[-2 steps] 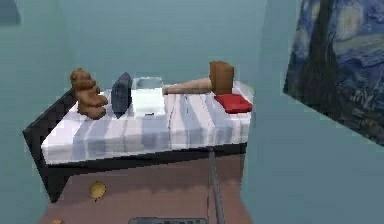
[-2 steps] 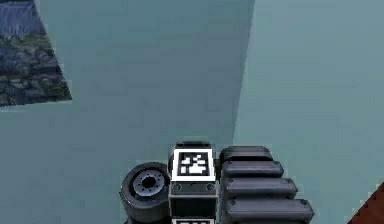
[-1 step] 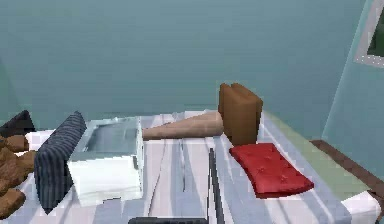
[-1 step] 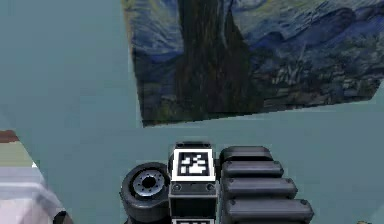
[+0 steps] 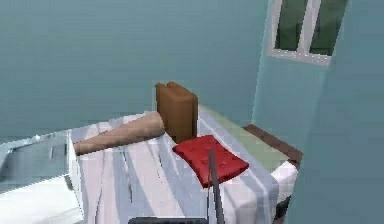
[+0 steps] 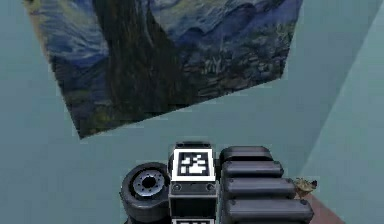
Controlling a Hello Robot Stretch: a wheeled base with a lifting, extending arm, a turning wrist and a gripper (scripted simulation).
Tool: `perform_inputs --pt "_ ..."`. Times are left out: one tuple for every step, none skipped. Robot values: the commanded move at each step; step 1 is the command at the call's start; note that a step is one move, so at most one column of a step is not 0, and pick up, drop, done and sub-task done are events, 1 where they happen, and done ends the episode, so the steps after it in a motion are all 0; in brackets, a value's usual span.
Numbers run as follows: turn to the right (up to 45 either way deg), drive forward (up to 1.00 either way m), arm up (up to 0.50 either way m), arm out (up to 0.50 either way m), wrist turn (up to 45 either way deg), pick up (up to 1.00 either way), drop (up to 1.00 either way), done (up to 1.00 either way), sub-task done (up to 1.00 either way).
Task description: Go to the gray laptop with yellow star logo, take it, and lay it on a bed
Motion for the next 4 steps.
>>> perform_inputs --pt "0.0 0.05 0.00 0.00 0.0 0.00 0.00 0.00 0.00" --pt "-45.0 0.00 0.00 0.00 0.0 0.00 0.00 0.00 0.00" --pt "-12.0 0.00 0.00 0.00 0.0 0.00 0.00 0.00 0.00" --pt "45.0 0.00 0.00 0.00 0.0 0.00 0.00 0.00 0.00"
